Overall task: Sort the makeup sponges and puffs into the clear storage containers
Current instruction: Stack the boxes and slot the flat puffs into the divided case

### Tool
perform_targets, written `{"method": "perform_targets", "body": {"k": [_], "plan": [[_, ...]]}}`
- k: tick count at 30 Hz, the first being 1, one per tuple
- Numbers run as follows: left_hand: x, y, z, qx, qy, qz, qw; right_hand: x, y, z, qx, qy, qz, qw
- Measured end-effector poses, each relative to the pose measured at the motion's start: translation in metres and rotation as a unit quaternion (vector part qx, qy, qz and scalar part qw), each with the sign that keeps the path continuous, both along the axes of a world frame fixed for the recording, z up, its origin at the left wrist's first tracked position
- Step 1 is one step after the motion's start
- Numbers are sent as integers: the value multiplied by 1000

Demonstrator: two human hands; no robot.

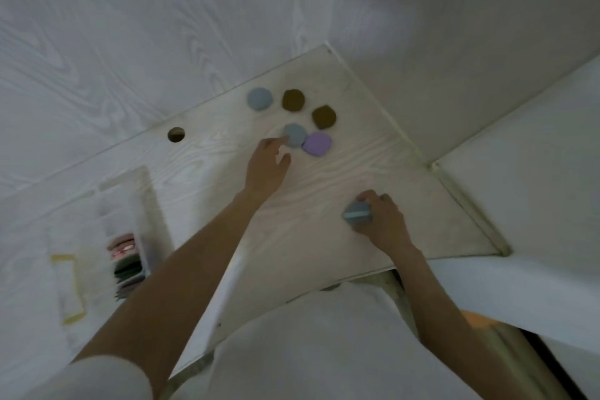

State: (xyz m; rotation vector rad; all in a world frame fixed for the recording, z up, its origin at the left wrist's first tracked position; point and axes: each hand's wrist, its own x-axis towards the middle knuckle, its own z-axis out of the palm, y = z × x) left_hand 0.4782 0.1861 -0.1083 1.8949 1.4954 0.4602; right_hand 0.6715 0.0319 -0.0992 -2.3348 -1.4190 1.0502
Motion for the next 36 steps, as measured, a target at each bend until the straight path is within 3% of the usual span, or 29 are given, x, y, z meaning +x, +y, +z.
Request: {"method": "perform_targets", "body": {"k": [3,6,9,13,17,21,23,27,30,33,36], "plan": [[19,30,-12,64,72,-66,993,3,16,4,75,33,-23,996],[31,42,-15,67,152,-118,979,5,34,5,120,34,-18,992],[29,40,-13,58,173,-91,979,6,45,2,116,-1,24,993],[1,14,3,-54,84,4,995,-1,48,8,125,-23,46,991],[-47,-42,26,-148,-71,110,980,-29,53,21,178,0,95,979],[-110,-107,35,-157,-152,211,953,-84,62,30,181,64,180,965],[-147,-133,44,-112,-181,254,943,-117,64,33,183,99,217,954],[-213,-154,71,27,-113,316,942,-168,61,40,171,177,245,938],[-252,-144,86,93,-44,353,930,-199,60,47,171,242,200,934],[-276,-123,83,152,61,315,935,-224,64,55,184,280,148,930],[-287,-95,68,171,136,228,949,-243,72,58,215,263,124,932]]}}
